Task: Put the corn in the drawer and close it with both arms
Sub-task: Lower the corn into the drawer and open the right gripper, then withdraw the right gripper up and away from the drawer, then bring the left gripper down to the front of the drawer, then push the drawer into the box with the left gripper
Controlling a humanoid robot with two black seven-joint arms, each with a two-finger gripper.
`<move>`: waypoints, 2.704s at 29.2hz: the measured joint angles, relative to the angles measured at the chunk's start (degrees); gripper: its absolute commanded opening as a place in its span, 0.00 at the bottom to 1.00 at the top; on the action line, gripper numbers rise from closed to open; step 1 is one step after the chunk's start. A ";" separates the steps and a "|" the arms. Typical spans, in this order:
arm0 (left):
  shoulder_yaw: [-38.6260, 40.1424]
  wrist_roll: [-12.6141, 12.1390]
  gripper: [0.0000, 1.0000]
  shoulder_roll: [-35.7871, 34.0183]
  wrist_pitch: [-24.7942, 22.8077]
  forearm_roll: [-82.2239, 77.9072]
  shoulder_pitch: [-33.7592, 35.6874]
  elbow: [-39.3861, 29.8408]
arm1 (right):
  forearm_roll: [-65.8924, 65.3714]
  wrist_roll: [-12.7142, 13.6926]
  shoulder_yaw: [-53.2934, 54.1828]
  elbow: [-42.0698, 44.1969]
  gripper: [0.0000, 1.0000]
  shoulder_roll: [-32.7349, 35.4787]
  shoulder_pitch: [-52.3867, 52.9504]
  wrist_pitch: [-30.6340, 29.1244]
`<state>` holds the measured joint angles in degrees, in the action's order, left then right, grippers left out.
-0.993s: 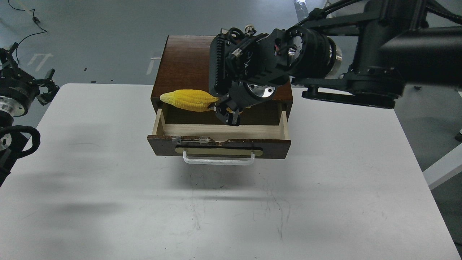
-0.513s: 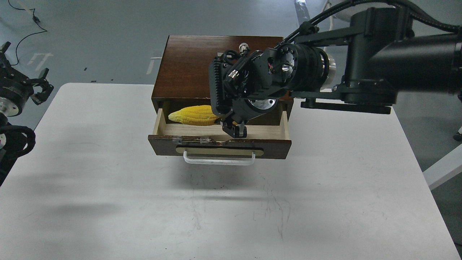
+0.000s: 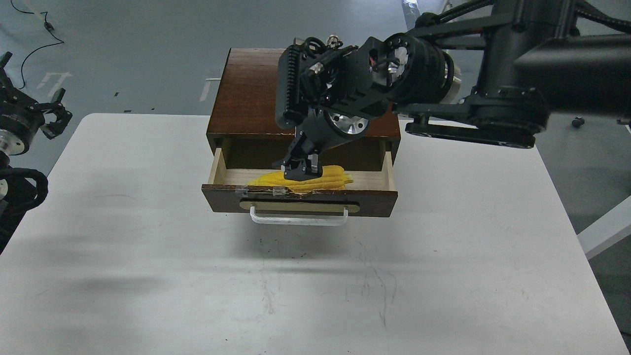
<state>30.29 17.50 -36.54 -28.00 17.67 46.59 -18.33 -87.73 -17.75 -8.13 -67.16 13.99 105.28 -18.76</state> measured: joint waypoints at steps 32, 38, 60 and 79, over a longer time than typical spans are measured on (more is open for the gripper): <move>-0.39 6.73 0.00 -11.80 -0.01 -81.66 8.57 -71.69 | 94.33 2.01 26.87 30.49 0.99 17.15 -36.83 4.27; -3.79 7.27 0.00 -11.22 0.00 -95.96 7.64 -78.87 | 109.43 2.10 27.77 34.74 0.99 16.05 -40.41 4.27; -14.82 6.23 0.00 -6.71 0.01 -131.01 5.47 -77.52 | 111.89 2.11 37.82 39.64 1.00 7.39 -49.44 1.39; -14.74 2.64 0.00 -6.32 -0.01 -137.96 4.73 -76.97 | 109.89 1.92 37.57 39.50 1.00 7.46 -49.44 0.98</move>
<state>15.56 20.14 -42.86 -28.01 -120.29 51.32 -95.30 22.15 -15.82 29.44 -27.66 21.45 55.84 -17.78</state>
